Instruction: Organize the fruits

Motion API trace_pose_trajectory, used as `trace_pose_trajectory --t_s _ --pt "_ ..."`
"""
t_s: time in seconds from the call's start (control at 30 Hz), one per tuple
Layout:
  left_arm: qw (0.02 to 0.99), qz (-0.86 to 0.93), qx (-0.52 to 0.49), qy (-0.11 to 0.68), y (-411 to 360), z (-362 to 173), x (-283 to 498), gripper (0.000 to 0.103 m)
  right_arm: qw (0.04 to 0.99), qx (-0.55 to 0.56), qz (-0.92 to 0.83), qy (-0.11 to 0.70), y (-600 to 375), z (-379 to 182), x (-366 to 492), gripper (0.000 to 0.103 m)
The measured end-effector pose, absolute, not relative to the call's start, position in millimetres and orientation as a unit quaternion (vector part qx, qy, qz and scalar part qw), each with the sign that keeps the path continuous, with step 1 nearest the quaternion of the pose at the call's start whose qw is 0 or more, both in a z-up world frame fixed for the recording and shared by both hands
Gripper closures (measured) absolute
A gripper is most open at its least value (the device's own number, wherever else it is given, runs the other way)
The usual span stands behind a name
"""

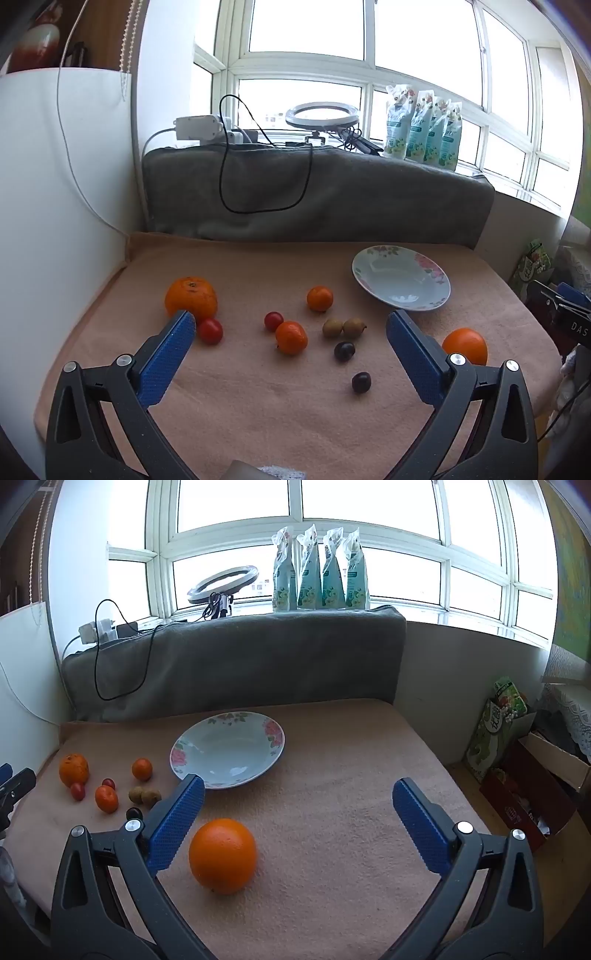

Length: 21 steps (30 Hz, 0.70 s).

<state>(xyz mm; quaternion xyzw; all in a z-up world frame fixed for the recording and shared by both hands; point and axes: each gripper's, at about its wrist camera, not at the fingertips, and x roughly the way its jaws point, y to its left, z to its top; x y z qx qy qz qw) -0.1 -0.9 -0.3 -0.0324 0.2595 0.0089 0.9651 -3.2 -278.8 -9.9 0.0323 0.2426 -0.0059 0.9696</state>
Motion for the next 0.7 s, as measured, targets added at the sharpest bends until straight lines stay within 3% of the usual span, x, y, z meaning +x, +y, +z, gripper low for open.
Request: trace_pose_trajectory --t_s 0.7 --pt "0.967 0.012 -0.033 0.254 -5.7 3.6 0.3 0.000 0.970 0.022 -0.008 0.242 -275.8 -8.0 -7.6 0.000"
